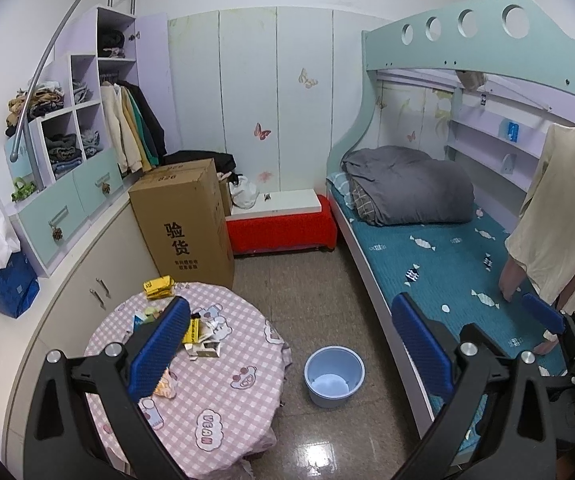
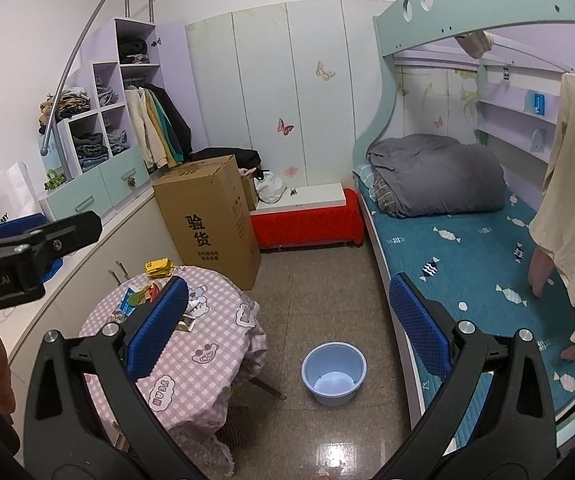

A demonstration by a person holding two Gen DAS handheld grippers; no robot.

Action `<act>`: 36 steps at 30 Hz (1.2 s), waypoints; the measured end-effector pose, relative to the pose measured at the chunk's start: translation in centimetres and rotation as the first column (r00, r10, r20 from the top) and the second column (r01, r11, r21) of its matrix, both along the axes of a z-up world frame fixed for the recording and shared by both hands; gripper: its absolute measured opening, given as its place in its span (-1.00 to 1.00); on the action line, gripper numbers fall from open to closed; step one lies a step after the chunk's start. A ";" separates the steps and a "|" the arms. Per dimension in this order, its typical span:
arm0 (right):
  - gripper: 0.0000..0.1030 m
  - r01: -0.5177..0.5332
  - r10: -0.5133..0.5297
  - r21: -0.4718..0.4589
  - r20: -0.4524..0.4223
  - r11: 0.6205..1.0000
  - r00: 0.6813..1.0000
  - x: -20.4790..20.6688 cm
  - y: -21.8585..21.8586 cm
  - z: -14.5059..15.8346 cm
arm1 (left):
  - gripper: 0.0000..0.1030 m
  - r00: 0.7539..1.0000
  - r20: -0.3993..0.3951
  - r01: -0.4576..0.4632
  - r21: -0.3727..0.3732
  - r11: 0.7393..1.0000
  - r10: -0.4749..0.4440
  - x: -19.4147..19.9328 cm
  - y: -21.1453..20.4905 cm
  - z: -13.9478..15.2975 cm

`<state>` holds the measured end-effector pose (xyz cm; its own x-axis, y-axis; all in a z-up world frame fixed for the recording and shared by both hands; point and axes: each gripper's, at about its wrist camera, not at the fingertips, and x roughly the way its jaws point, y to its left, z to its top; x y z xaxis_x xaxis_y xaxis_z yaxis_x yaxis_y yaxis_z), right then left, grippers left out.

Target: Collect trash

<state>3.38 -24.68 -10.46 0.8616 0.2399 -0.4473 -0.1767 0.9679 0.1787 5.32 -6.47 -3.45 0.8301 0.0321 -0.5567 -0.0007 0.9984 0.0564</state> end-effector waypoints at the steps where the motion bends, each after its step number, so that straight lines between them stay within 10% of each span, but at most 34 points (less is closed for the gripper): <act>1: 0.90 -0.005 0.005 0.001 -0.002 1.000 1.000 0.0 -0.1 -0.1 | 0.92 1.000 -0.008 -0.005 -0.002 1.000 0.005 0.1 -0.2 -0.2; 25: 0.90 -0.032 0.036 0.022 -0.214 0.999 0.976 8.5 5.6 -4.9 | 0.92 0.979 -0.204 -0.040 -0.044 0.998 0.031 8.6 6.2 -6.4; 36: 0.90 -0.178 0.130 -0.076 -0.422 0.981 0.897 15.9 19.2 -13.5 | 0.91 0.862 -0.465 -0.266 -0.079 0.961 0.200 14.2 22.8 -18.6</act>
